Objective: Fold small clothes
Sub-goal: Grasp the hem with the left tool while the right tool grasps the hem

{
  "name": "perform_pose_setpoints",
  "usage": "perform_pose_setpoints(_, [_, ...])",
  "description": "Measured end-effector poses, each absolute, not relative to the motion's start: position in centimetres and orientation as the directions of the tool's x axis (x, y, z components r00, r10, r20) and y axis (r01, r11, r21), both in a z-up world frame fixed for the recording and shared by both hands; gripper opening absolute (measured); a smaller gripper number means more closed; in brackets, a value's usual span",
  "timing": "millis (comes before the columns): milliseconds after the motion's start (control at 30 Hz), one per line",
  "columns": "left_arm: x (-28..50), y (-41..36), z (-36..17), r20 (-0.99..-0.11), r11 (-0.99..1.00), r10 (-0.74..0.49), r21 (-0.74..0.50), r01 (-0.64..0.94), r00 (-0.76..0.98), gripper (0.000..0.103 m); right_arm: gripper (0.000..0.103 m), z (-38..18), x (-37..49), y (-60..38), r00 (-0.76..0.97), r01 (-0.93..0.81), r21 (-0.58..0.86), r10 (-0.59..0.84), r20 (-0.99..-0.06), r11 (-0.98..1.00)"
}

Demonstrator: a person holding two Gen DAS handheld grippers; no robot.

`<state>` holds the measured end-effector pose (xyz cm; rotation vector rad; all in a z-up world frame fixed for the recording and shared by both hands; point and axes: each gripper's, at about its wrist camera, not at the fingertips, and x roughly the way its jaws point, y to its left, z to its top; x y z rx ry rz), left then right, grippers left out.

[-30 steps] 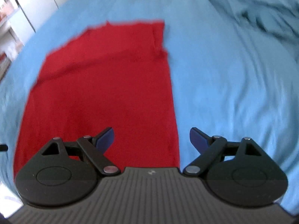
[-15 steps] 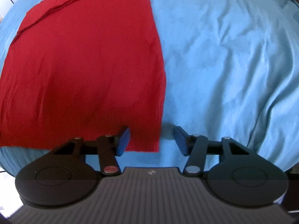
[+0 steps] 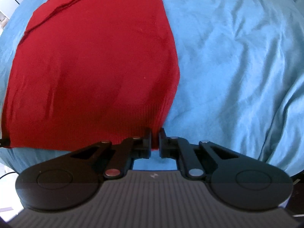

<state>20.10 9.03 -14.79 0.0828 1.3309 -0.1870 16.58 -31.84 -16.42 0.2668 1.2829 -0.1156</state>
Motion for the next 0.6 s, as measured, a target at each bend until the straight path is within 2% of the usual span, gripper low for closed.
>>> perform_pose_setpoints(133, [20.9, 9.2, -12.2, -0.964, 0.987, -0.094, -0.058, 0.149, 0.247, 0.005, 0.021, -14.0, 16.7, -32.6, 0.306, 0.240, 0.180, 0.102, -0.947, 0.954])
perform_pose_setpoints(333, [22.8, 9.3, -6.5, -0.947, 0.991, -0.129, -0.112, 0.074, 0.294, 0.004, 0.020, -7.4, 18.6, -33.8, 0.383, 0.243, 0.273, 0.166, -0.909, 0.931])
perform_pose_setpoints(600, [29.2, 10.0, 1.2, -0.889, 0.991, -0.122, -0.137, -0.002, 0.442, 0.004, 0.020, 1.4, 24.8, -35.1, 0.500, 0.241, 0.366, 0.208, -0.841, 0.899])
